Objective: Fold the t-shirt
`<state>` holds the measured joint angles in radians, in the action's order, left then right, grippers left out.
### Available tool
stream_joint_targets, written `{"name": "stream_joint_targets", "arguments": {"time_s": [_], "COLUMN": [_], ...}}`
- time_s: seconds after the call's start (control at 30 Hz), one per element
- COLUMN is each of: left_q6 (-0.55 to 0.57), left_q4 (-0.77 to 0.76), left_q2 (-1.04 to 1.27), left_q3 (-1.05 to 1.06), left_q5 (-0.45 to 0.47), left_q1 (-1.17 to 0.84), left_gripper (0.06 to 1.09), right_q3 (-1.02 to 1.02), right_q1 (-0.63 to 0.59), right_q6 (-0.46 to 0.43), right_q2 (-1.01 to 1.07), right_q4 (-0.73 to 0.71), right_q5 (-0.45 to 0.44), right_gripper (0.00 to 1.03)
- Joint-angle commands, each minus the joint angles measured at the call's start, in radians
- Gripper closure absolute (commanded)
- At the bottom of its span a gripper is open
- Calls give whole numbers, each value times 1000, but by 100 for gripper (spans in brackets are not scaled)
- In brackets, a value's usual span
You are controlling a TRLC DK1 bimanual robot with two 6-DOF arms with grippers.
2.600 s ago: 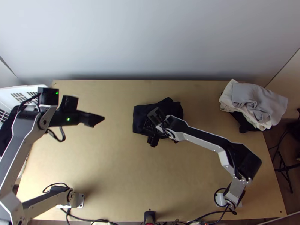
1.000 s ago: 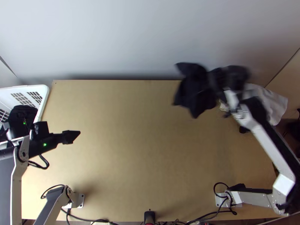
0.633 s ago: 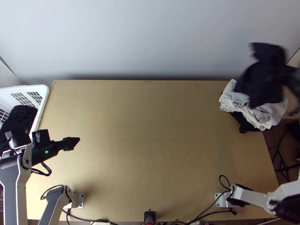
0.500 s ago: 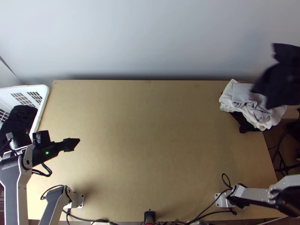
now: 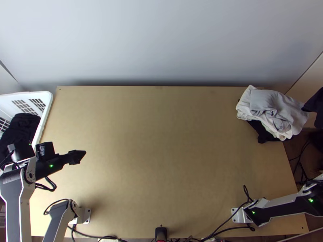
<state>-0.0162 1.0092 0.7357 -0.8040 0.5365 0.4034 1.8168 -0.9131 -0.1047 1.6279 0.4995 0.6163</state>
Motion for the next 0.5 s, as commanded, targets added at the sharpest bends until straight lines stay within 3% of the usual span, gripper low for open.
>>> {"name": "stream_joint_targets", "arguments": {"time_s": [0.0,0.47], "left_q6": [-2,-65], "left_q4": [11,74], "left_q2": [-4,-15], "left_q3": [-12,-61], "left_q5": [-10,-18], "left_q1": [2,38], "left_gripper": [10,10], "right_q3": [-37,-168], "right_q1": [19,247], "right_q6": [3,34], "right_q2": [73,136], "right_q4": [-9,-10], "right_q5": [11,7], "right_gripper": [100,100]}}
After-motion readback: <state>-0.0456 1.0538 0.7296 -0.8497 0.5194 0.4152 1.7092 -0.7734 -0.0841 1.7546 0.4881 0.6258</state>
